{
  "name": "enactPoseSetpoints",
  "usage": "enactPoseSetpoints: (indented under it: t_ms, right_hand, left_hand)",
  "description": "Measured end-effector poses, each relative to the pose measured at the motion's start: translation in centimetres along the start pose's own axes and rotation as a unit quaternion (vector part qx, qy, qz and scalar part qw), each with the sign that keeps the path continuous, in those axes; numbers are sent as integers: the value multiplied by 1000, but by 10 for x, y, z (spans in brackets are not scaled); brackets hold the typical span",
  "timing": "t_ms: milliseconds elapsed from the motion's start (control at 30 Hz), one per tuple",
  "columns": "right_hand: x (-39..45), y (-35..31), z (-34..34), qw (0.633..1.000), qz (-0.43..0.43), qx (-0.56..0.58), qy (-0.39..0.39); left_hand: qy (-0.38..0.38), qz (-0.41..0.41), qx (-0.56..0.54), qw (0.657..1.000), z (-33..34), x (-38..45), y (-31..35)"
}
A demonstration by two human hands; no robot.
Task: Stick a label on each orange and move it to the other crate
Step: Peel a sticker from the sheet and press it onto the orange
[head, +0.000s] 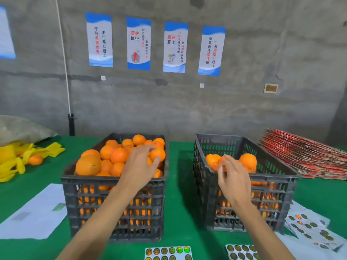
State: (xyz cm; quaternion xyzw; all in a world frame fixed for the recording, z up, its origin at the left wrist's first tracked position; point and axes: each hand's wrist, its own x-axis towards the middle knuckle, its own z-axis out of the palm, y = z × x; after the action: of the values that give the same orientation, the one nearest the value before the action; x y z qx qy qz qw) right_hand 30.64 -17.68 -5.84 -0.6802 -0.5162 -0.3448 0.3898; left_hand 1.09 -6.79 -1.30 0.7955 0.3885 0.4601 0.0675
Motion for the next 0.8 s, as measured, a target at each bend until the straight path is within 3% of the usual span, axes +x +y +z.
enactPoseSetpoints:
  t_ms: [67,133,233,300,433,567,667,800]
  right_hand:
    - [-8,-24,8,999,-34,39,4]
    - [-16,-46,16,996,-54,72,-3]
    - [-30,-71,25,993,-53,99,-37]
    - [-38,-78,31,991,-55,114,-46]
    - [-53,-84,36,986,-34,146,-74]
    - [-78,-84,36,974,-13,187,-128]
    - [-105,-81,35,963,4,200,-183]
    - [-141,-71,34,944,40,198,-261]
  left_hand:
    - [4,-32,184,982,-17,4,-21]
    - [-27,-138,298,944,-34,5,-40]
    - [-45,-295,295,908,-56,7,-69]
    - [-51,-341,249,905,-70,7,-85]
    - [-38,-275,210,938,-84,0,-93]
    - [109,-106,122,981,-75,-21,-60]
    - [156,0,50,987,-55,-46,-31]
    - [142,52,-45,987,-11,-95,-4]
